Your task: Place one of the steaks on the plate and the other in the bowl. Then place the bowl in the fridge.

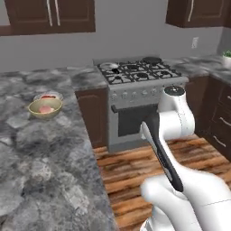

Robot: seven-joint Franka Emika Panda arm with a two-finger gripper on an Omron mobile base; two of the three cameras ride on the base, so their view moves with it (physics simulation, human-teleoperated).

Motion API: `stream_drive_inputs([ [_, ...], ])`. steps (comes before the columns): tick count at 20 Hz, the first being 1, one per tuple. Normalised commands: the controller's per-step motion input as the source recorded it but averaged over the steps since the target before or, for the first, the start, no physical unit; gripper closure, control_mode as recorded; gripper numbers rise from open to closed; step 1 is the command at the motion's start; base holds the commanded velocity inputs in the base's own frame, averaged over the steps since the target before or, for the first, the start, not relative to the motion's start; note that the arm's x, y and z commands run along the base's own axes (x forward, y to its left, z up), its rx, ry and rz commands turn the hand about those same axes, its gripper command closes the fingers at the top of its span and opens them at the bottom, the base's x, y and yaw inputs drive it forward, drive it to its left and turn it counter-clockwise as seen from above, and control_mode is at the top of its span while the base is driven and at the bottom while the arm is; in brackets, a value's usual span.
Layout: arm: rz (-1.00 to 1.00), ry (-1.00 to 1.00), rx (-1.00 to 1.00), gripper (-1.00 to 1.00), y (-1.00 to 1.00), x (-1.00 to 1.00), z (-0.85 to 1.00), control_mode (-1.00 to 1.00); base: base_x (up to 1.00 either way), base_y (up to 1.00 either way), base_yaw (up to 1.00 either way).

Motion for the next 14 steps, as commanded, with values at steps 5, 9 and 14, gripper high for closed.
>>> stream_drive_inputs([
  [5,0.0,0.0,0.0,-1.0,0.0,0.0,0.0,1.0,0.06,-0.66,0.76],
  [9,0.0,0.0,0.0,-1.0,0.0,0.0,0.0,1.0,0.74,-0.83,0.44],
  [14,0.0,0.0,0.0,-1.0,0.0,0.0,0.0,1.0,0.86,-0.5,0.68],
])
